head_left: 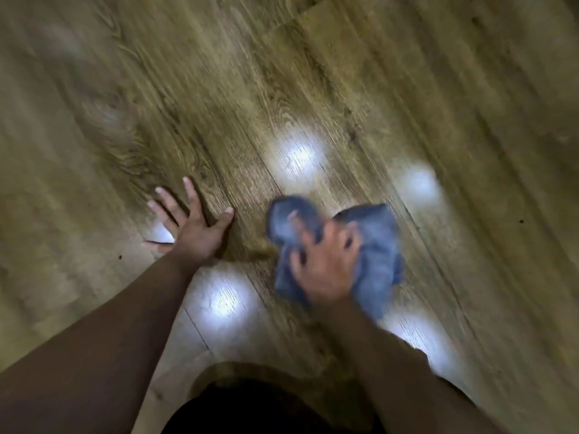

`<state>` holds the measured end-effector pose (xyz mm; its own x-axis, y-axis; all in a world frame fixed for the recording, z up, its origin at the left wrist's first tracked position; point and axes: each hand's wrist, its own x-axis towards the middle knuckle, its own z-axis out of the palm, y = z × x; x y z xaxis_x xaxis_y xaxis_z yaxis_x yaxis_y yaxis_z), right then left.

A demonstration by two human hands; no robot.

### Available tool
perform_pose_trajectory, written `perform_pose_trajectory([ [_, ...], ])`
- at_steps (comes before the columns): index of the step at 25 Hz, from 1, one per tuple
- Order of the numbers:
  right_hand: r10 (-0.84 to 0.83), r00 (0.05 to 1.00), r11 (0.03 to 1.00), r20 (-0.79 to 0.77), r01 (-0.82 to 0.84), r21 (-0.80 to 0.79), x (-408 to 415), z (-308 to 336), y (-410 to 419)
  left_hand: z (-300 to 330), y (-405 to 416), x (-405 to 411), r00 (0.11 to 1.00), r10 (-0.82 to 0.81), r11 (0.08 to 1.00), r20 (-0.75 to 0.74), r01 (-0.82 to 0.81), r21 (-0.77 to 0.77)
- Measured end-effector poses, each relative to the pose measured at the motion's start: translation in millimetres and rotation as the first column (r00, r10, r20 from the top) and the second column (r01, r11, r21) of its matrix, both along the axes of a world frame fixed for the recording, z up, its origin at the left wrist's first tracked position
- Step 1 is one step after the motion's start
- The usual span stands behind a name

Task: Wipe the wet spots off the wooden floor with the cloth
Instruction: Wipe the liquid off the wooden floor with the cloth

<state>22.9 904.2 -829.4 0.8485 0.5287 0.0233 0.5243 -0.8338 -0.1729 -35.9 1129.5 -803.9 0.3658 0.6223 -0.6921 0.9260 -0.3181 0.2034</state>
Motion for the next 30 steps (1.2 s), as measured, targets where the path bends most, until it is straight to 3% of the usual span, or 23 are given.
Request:
perform_pose_trajectory([
  [3, 0.416, 0.906, 0.908, -0.083, -0.418, -0.011, -85.3, 0.8, 8.4, -3.7, 3.8, -0.3, 1.0, -0.023, 0.999, -0.004, 0.023, -0.031],
  [6, 0.606, 0.792, 0.795, -0.077, -0.607, 0.02, -36.7, 3.1, 8.1, -8.7, 7.4, -3.8, 0.999, -0.049, 0.999, -0.02, 0.049, -0.013],
  [8, 0.492, 0.869, 0.869, -0.056, -0.494, -0.019, 34.7, 5.9, 14.0, -9.8, 7.8, -4.3, 0.999, -0.037, 0.999, -0.008, 0.037, -0.007],
  [11, 0.076, 0.997, 0.995, -0.005, -0.076, -0.066, 156.2, 7.7, 26.9, -13.0, 5.9, -4.0, 0.999, -0.043, 0.999, 0.001, 0.043, -0.014],
  [15, -0.322, 0.946, 0.946, -0.038, 0.32, -0.053, 210.3, 3.6, 49.7, -14.4, 4.5, -1.9, 0.998, -0.065, 0.998, 0.014, 0.065, -0.008],
  [17, -0.332, 0.943, 0.94, -0.036, 0.328, -0.088, 172.7, 3.1, 62.6, -10.3, 2.8, -1.0, 0.998, -0.066, 0.997, 0.021, 0.067, -0.046],
  [21, -0.017, 0.997, 0.998, -0.071, 0.012, -0.063, 48.3, 14.8, 74.7, 6.9, 8.1, 2.2, 0.995, 0.027, 0.992, 0.091, -0.016, -0.123],
  [23, 0.09, 0.991, 0.993, -0.1, -0.097, -0.073, -21.2, 17.0, 73.0, 13.6, 12.1, -20.4, 0.938, 0.114, 0.991, 0.328, -0.085, -0.102],
  [25, 0.226, 0.958, 0.964, -0.174, -0.246, -0.102, -87.6, 18.6, 70.6, 14.5, 27.0, -71.6, 0.838, 0.138, 0.977, 0.529, -0.202, 0.066],
  [26, 0.352, 0.91, 0.916, -0.217, -0.383, -0.121, -117.7, 18.5, 72.6, 12.2, 40.6, -105.8, 0.821, 0.176, 0.935, 0.543, -0.311, 0.167],
  [28, 0.618, 0.745, 0.743, -0.252, -0.658, -0.122, -161.3, 13.9, 79.1, 0.6, 80.7, -181.4, 0.828, 0.364, 0.787, 0.426, -0.518, 0.334],
  [30, 0.775, 0.602, 0.593, -0.193, -0.798, -0.108, -169.5, 6.8, 96.5, -12.4, 116.2, -242.8, 0.804, 0.525, 0.671, 0.278, -0.592, 0.446],
])
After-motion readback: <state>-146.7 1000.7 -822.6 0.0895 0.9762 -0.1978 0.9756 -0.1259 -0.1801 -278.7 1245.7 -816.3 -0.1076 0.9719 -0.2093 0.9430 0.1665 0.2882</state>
